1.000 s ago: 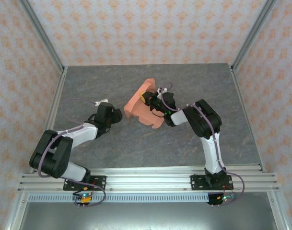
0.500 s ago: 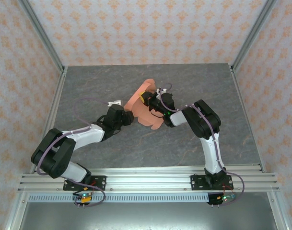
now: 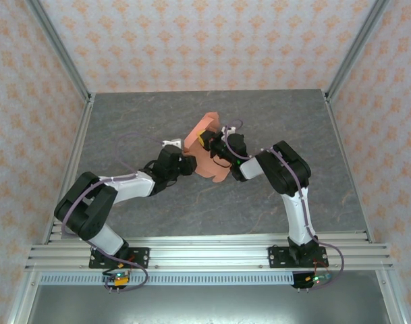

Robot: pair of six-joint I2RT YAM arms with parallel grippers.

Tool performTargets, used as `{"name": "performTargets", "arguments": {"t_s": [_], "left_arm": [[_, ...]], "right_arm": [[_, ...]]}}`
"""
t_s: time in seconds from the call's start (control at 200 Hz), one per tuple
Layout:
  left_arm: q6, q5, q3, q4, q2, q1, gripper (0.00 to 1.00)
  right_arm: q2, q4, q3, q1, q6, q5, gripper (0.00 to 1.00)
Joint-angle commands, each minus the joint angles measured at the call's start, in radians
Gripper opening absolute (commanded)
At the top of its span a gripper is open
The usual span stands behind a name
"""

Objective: Fold the paper box

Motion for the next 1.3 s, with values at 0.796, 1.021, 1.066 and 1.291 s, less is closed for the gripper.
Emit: {"name": "performTargets", "arguments": {"t_s": [0.796, 1.021, 1.066, 1.291], "left_arm": [[0.063, -0.298, 0.046, -0.014, 0.085, -0.021, 0.63], [0.117, -0.268, 0.071, 0.047, 0.119, -0.034, 0.57], [0.128, -0.268, 0.085, 0.045, 0.129, -0.040, 0.55], [0.138, -0.291, 0.136, 0.034, 0.165, -0.055, 0.44]], "right_arm": [[-0.007, 0.173, -0.123, 0.017, 0.080, 0.112, 0.00], [-0.021, 0.173, -0.146, 0.036, 0.094, 0.158, 0.00], [-0.019, 0.172, -0.147, 0.037, 0.102, 0.167, 0.00], [-0.026, 0.183, -0.175, 0.051, 0.125, 0.216, 0.00]]}}
